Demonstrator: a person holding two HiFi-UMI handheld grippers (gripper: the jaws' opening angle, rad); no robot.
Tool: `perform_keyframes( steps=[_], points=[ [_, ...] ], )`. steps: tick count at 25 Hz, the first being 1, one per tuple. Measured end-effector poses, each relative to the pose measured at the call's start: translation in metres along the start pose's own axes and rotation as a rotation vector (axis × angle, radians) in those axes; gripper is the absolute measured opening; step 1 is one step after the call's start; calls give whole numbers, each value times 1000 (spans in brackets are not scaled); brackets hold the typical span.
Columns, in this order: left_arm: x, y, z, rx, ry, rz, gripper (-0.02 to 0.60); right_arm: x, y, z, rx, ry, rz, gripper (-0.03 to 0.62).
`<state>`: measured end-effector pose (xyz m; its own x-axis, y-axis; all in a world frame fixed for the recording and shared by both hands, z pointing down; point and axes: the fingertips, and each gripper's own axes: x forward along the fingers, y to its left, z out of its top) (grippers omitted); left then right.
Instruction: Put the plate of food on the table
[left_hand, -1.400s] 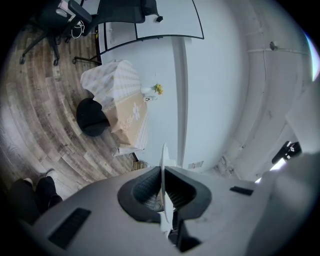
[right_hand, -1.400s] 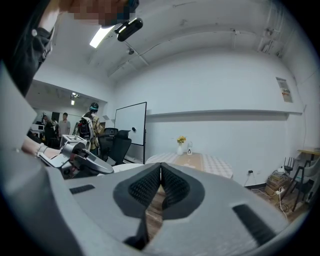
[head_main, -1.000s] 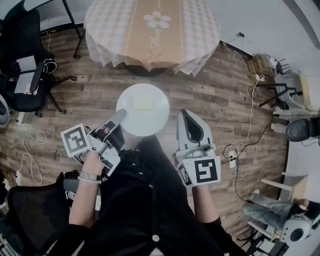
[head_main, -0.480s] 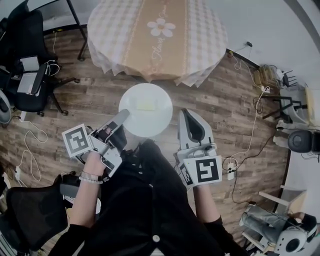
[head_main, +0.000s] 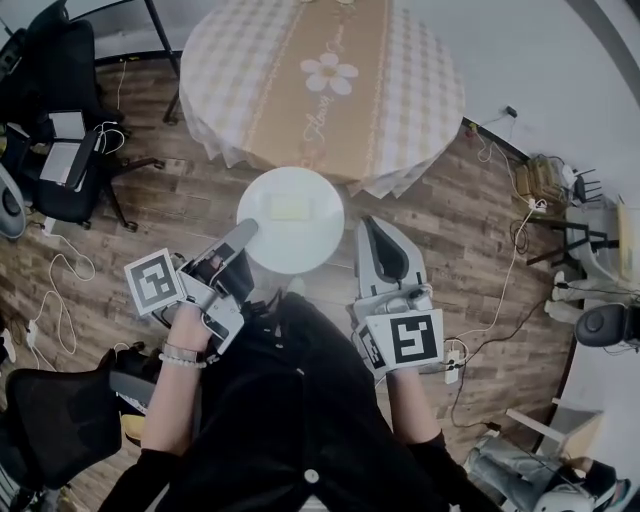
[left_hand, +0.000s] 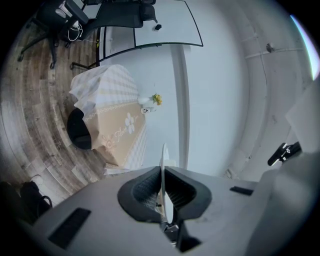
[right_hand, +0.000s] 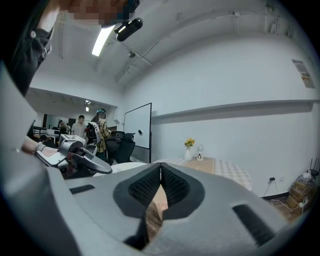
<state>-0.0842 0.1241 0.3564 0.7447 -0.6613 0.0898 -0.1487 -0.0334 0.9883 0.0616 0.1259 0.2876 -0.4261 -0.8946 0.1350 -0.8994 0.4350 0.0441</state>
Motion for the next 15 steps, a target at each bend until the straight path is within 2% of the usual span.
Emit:
perform_keyframes(
  steps=[15],
  points=[
    [70,-7,14,-19,-57,-7,9,36,-68,-5,26,2,45,0]
  ],
)
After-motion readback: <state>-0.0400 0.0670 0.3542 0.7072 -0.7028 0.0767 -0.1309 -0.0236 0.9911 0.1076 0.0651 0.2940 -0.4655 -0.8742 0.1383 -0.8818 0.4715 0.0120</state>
